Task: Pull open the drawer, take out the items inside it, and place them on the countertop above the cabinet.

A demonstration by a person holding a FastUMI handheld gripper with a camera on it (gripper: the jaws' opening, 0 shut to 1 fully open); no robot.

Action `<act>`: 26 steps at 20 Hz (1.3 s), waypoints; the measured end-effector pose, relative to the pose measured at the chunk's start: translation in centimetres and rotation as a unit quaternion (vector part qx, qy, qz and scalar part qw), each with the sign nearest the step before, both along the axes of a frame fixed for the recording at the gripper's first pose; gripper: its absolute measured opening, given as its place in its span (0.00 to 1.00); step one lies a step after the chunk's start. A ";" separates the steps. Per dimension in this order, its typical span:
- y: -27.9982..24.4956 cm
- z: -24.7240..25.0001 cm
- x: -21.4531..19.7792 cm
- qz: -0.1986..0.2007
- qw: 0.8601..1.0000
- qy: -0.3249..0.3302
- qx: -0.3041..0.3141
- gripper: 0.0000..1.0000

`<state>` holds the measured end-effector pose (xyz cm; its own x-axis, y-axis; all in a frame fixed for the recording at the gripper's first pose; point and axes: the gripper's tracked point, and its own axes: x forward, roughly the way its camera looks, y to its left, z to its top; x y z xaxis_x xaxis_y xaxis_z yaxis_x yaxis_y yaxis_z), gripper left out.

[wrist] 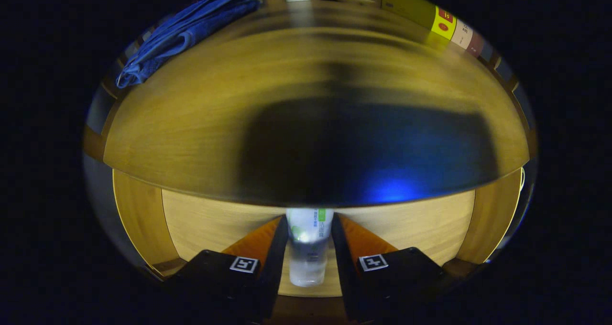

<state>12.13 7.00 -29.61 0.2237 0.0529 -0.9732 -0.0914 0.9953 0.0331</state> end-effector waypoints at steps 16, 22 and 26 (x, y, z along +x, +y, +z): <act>0.5 20.4 1.0 -0.024 0.996 -0.066 0.058 0.43; 1.1 27.2 6.4 -0.027 0.990 -0.121 0.066 0.43; 0.5 30.6 11.3 -0.030 0.985 -0.163 0.047 0.43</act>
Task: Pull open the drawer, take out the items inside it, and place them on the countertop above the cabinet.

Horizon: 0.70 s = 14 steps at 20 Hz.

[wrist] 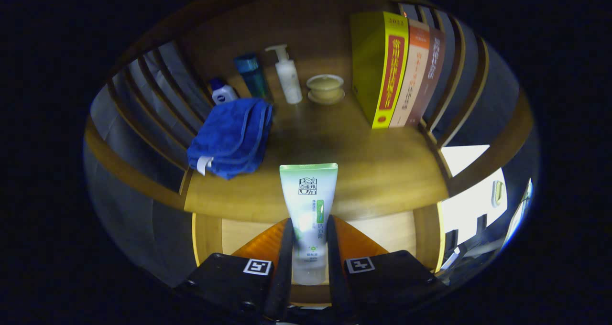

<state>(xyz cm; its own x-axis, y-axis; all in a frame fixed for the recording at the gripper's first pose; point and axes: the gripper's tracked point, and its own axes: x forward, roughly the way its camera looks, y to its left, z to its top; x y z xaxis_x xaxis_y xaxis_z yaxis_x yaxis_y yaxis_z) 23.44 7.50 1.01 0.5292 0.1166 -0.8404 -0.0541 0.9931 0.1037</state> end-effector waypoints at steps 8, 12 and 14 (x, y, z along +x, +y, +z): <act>0.4 -1.5 7.3 -0.008 1.000 -0.002 -0.016 0.43; 0.3 -4.5 9.5 -0.015 1.000 0.018 -0.016 0.43; 0.4 -5.7 10.0 -0.018 0.999 0.027 -0.015 0.45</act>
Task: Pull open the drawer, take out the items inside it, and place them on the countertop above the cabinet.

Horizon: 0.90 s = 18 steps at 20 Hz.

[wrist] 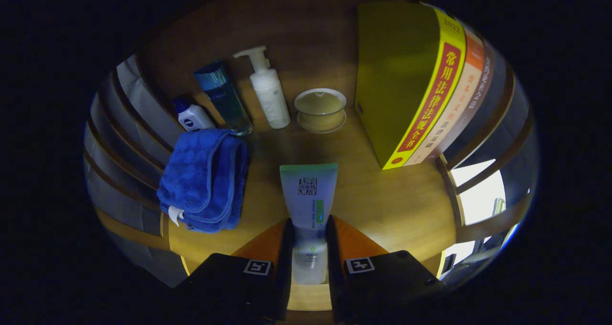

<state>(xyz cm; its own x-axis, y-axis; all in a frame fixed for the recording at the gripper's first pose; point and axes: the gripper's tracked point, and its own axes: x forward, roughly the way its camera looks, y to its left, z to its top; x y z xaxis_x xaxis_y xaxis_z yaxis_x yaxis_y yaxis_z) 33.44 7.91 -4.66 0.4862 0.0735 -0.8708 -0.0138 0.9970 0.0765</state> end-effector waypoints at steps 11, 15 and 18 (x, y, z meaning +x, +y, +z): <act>-0.5 2.2 -1.6 -0.003 0.999 -0.038 0.000 0.81; -0.8 2.9 -4.6 -0.004 0.999 -0.051 -0.001 1.00; -1.1 4.1 -7.6 -0.002 0.997 -0.072 -0.001 1.00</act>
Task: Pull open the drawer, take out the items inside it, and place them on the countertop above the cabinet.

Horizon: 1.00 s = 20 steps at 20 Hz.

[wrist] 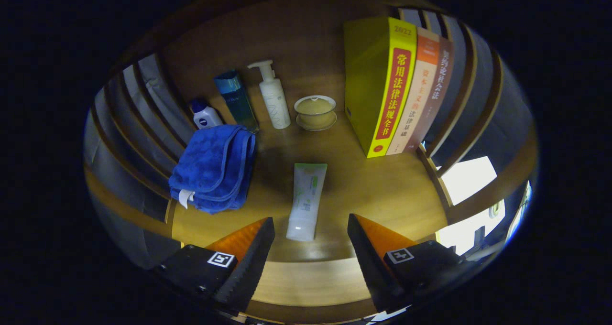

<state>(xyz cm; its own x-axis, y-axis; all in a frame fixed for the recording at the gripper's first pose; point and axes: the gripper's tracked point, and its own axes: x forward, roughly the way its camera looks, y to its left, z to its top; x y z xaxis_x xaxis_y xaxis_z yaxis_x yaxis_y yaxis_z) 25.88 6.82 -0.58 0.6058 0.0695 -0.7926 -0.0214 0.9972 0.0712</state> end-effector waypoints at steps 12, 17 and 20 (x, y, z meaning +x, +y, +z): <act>-1.4 3.0 -13.8 0.006 0.995 -0.091 0.047 0.99; -1.0 2.5 -19.3 0.023 0.988 -0.134 0.066 0.99; -1.8 1.5 -21.6 0.026 0.985 -0.164 0.054 0.99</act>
<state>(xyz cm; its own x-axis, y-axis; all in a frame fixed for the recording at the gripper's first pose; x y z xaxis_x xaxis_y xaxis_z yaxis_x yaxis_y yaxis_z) 4.23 5.05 0.93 0.8217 0.1806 -0.5405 -0.1115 0.9811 0.1582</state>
